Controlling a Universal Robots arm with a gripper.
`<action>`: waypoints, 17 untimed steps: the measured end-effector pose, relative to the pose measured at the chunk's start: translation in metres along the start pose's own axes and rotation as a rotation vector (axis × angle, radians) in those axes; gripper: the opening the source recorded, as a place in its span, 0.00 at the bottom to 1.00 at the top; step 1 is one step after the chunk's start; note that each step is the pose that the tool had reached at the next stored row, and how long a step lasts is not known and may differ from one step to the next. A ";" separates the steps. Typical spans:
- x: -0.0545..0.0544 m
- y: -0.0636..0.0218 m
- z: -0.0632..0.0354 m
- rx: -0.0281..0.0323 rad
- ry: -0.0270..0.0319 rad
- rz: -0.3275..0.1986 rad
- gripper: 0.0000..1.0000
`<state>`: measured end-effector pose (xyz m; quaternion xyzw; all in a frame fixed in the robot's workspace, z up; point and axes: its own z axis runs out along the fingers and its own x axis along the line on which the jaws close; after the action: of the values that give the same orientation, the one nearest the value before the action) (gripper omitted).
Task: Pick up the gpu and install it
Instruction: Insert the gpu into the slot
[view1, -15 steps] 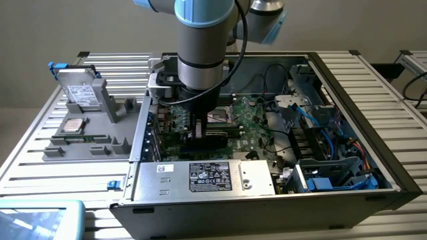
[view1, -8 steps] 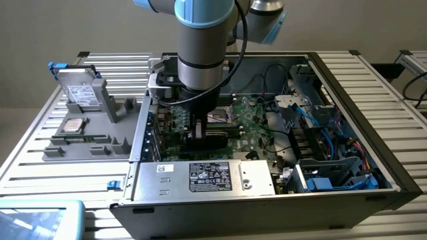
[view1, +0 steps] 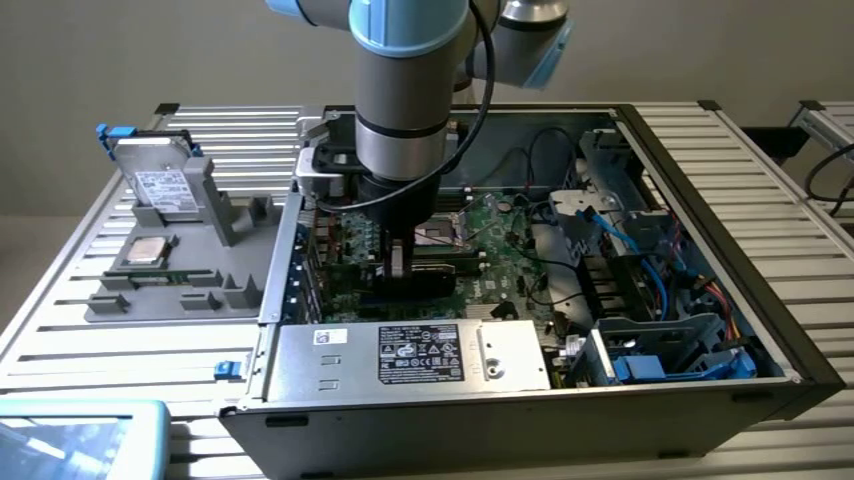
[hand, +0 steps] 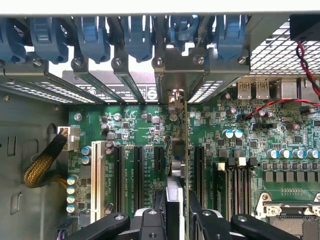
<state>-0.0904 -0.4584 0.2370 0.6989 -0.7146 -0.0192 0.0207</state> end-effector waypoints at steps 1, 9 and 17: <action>0.000 0.0000 0.0000 0.0000 0.0000 0.000 0.28; 0.000 -0.0001 0.0009 0.0002 -0.0003 0.000 0.28; 0.000 -0.0001 -0.0008 0.0020 -0.0002 0.000 0.30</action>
<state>-0.0903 -0.4585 0.2378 0.6989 -0.7147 -0.0186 0.0199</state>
